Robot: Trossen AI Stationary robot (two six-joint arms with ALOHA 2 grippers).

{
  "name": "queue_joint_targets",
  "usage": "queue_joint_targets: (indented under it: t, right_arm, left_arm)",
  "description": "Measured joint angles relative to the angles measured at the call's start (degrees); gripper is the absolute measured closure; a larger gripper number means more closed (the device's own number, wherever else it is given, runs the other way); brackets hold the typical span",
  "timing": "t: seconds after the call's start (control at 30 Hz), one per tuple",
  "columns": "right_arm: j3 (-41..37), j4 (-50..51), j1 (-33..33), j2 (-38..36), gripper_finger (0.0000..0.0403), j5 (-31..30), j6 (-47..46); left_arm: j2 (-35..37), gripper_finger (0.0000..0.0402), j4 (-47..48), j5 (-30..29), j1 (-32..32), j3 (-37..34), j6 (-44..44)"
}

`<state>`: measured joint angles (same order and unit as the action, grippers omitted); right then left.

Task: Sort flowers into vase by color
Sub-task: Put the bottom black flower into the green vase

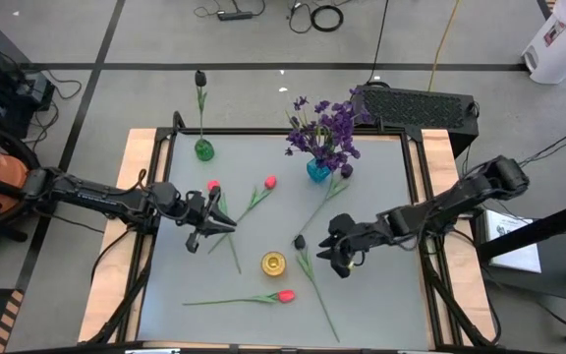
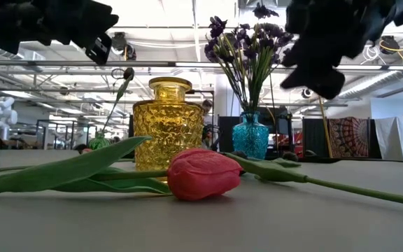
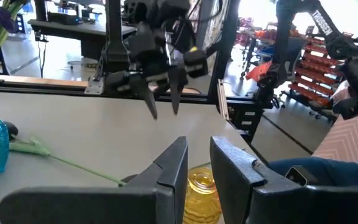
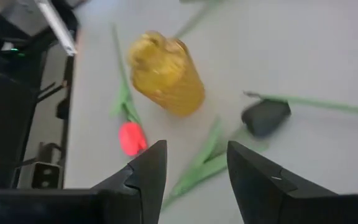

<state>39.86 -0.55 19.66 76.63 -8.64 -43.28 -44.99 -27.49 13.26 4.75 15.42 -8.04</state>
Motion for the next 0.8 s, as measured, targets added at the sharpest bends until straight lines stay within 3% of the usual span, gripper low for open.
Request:
queue_joint_targets:
  t: [0.4, 0.8]
  right_arm:
    - [0.0, -1.6, 0.0, 10.6, 0.0243, -0.3, -13.5]
    - [0.0, -5.4, 0.8, 11.4, 0.0243, -0.3, -22.2]
  left_arm:
    - [0.0, 0.0326, 0.2, 0.0, 0.0, 0.0, 1.4]
    - [0.0, 0.0326, 0.2, -0.9, 0.0, 0.0, 1.4]
